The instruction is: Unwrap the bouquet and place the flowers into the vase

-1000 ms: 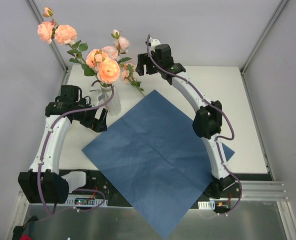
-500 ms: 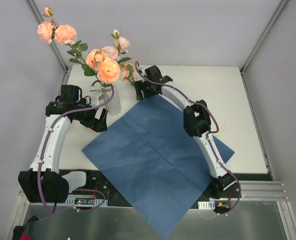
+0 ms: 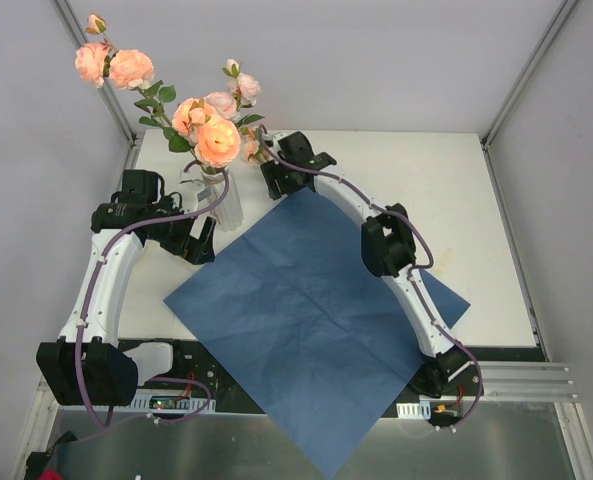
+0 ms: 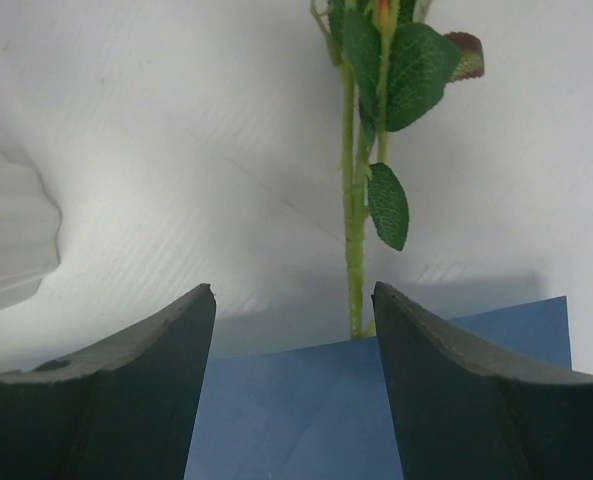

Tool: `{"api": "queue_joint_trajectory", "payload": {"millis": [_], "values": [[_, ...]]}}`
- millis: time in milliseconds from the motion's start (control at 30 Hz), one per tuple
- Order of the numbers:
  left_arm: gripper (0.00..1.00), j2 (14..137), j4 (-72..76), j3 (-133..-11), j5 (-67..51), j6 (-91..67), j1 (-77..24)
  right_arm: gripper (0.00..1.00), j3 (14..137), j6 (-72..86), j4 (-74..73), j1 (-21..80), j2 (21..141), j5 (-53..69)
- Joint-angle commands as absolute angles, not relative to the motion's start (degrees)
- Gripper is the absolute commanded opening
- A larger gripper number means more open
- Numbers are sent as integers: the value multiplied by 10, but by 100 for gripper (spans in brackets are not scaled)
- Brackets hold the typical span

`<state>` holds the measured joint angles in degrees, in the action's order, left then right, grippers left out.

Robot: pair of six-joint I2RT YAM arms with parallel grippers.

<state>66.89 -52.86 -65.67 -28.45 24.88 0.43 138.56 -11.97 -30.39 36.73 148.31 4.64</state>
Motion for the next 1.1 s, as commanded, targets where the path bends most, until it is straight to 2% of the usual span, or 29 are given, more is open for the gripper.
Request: {"api": "queue_joint_trajectory", "payload": {"millis": [0,233,333,433,700,800,833,867,1067], "values": [[99,667,-530,-659,-291,258,6,66,1418,-99,-316,359,1492,16],[99,657,-532,-663,-282,263,7,63,1426,-86,-335,356,1499,13],[99,657,-531,-660,-285,262,7,56,1411,-84,-331,358,1491,10],[99,655,-531,-657,-287,262,7,42,1405,-84,-331,358,1487,4],[99,651,-533,-662,-286,265,10,33,1417,-81,-339,359,1493,-17],[99,650,-534,-664,-286,265,10,17,1413,-76,-338,359,1492,-25],[99,650,-534,-664,-287,264,10,3,1399,-75,-329,361,1485,-27],[99,650,-534,-664,-287,264,10,0,1388,-74,-319,362,1479,-32],[99,642,-542,-666,-283,262,10,0,1290,-67,-237,367,1428,-56]]}}
